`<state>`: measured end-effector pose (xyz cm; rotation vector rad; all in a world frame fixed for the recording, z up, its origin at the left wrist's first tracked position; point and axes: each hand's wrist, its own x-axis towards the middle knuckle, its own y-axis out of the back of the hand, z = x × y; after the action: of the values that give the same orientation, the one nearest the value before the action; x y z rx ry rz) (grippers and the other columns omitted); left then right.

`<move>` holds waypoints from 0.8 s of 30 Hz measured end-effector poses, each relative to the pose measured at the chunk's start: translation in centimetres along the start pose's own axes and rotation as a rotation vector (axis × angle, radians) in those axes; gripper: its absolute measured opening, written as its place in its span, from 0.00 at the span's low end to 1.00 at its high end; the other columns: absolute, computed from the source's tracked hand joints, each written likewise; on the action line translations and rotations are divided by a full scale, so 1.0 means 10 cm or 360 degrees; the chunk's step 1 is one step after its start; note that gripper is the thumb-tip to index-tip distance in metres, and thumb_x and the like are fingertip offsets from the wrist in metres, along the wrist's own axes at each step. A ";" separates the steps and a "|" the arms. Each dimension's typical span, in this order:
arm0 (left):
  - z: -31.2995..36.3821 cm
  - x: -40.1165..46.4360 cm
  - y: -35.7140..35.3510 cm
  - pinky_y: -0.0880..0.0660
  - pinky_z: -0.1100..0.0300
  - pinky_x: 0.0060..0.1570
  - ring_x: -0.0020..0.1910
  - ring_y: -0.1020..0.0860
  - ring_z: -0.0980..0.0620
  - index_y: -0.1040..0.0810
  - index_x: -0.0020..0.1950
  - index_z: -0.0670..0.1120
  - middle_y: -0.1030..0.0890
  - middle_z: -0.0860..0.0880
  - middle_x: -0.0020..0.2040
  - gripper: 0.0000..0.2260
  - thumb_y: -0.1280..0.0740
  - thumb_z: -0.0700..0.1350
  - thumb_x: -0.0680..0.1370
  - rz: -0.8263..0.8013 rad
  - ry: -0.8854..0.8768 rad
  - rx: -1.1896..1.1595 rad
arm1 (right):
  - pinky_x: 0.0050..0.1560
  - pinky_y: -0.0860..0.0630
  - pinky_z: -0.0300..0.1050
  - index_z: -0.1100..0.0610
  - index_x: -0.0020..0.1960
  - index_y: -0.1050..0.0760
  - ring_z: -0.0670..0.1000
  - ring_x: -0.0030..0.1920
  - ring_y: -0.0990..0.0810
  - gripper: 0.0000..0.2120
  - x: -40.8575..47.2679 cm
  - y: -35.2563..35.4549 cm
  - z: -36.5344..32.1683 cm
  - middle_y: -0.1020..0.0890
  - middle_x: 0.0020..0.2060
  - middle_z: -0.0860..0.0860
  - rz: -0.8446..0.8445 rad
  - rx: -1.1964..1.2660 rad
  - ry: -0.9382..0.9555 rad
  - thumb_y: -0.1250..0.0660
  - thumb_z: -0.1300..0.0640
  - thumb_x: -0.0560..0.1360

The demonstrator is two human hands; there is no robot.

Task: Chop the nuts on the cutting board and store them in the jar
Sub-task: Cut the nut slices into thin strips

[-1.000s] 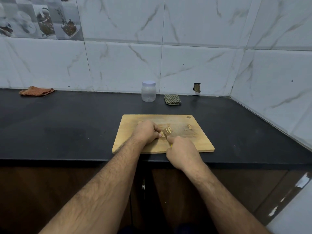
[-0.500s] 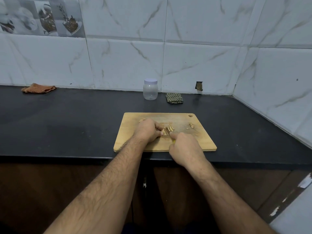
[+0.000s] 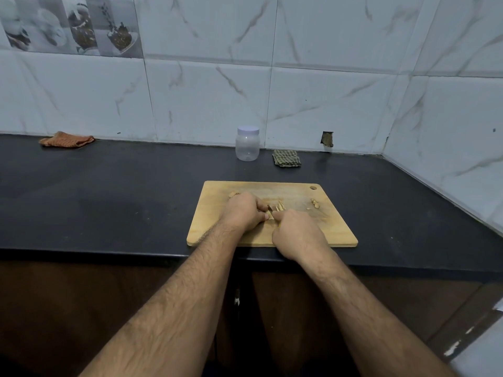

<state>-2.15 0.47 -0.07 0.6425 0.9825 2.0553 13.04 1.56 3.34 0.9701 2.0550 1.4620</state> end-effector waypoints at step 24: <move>0.00 -0.04 -0.03 0.24 0.59 0.53 0.52 0.20 0.55 0.15 0.53 0.55 0.15 0.54 0.51 0.08 0.26 0.49 0.74 0.0072 0.0037 -0.0001 | 0.55 0.21 0.48 0.48 0.72 0.29 0.53 0.58 0.22 0.26 -0.28 0.04 0.07 0.20 0.60 0.53 0.0050 -0.0023 -0.0020 0.39 0.63 0.76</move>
<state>-1.75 0.31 -0.35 0.6471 0.9890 2.1069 15.45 0.01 3.30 1.0074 2.0266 1.4806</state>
